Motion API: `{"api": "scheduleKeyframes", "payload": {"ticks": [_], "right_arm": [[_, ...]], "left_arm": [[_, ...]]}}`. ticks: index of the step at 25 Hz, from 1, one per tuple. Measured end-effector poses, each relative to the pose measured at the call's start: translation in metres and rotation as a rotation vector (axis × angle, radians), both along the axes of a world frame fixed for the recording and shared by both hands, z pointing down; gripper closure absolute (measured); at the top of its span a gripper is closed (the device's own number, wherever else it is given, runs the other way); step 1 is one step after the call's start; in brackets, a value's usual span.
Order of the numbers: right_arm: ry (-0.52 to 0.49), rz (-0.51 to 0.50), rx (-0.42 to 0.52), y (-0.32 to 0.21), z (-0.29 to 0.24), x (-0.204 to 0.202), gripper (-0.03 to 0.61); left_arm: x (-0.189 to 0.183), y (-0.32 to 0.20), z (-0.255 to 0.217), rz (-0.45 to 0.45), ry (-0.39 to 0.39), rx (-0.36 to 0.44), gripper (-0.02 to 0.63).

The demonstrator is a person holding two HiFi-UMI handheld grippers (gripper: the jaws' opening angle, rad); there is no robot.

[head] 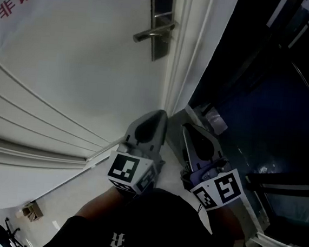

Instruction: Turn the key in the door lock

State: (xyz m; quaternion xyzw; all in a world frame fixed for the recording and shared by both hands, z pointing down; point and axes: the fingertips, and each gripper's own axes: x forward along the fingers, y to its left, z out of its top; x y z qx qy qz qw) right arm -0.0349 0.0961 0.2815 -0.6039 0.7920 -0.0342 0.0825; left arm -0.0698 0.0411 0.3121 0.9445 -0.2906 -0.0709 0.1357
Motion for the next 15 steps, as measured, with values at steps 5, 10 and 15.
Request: {"api": "scheduleKeyframes", "payload": {"ticks": [5,10,15], "right_arm": [[-0.002,0.011,0.019,-0.048,-0.004,0.003,0.563],[0.003,0.018,-0.003,-0.078,0.000,0.011,0.563],[0.007,0.005,-0.004,-0.104,0.001,0.027,0.563]], "left_arm": [[0.007,-0.048,0.000,0.008,-0.005,0.008,0.606],[0.019,-0.079,0.001,0.010,-0.024,0.017,0.606],[0.033,-0.102,-0.001,-0.019,-0.041,0.024,0.606]]}}
